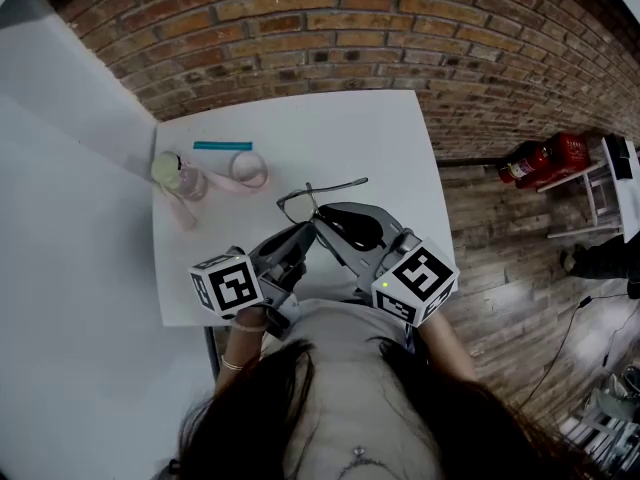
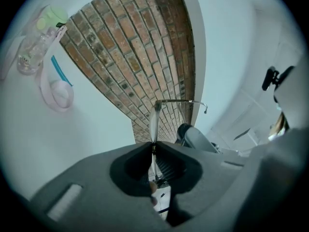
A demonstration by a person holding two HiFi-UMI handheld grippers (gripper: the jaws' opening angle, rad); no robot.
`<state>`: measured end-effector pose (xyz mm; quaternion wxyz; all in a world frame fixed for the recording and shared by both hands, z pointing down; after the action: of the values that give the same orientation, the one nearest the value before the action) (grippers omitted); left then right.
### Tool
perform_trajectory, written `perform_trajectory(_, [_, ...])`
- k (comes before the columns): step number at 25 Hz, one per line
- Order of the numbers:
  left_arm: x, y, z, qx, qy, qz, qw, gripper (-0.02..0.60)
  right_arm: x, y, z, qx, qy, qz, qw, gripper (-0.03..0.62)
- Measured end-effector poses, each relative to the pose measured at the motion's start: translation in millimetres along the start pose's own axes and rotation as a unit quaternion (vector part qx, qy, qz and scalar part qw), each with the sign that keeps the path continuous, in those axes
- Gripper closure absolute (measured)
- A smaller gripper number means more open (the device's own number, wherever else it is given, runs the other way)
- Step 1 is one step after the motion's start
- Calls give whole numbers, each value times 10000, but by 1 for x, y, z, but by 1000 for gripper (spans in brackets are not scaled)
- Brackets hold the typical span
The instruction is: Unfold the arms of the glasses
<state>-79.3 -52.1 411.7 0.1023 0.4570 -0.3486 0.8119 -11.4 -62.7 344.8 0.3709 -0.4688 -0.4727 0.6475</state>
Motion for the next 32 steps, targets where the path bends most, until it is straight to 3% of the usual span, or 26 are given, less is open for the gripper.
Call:
perform_trajectory(5, [6,-1,-3,-33,-27,-265,9996,560,0,3,-3,-77,-42,37,10000,549])
perform_trajectory(26, [15,5,-8,-230,51,-716,9972,558,-6,9,-16,-259,-203,38,9995,555])
perform_trajectory(28, [18,4,-10,-237,150,-840,9961,558,-6,10,-17,-288,-197,57,9994,556])
perform_trajectory(32, [13,4,-9,-302,-79,-1252,9916,558,-8,11,-18,-326,-209,81,9992,557])
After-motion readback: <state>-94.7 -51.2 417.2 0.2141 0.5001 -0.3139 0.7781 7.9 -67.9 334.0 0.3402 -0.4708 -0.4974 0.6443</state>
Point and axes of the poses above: the fingertips, and each gripper's own axes: z forward along the fingers, x to its left, y out of its top, the point moved 4 cm from there along -z, backward along the fingers, and after that the axes turned 13 degrees about y, right-handed, at the moved point
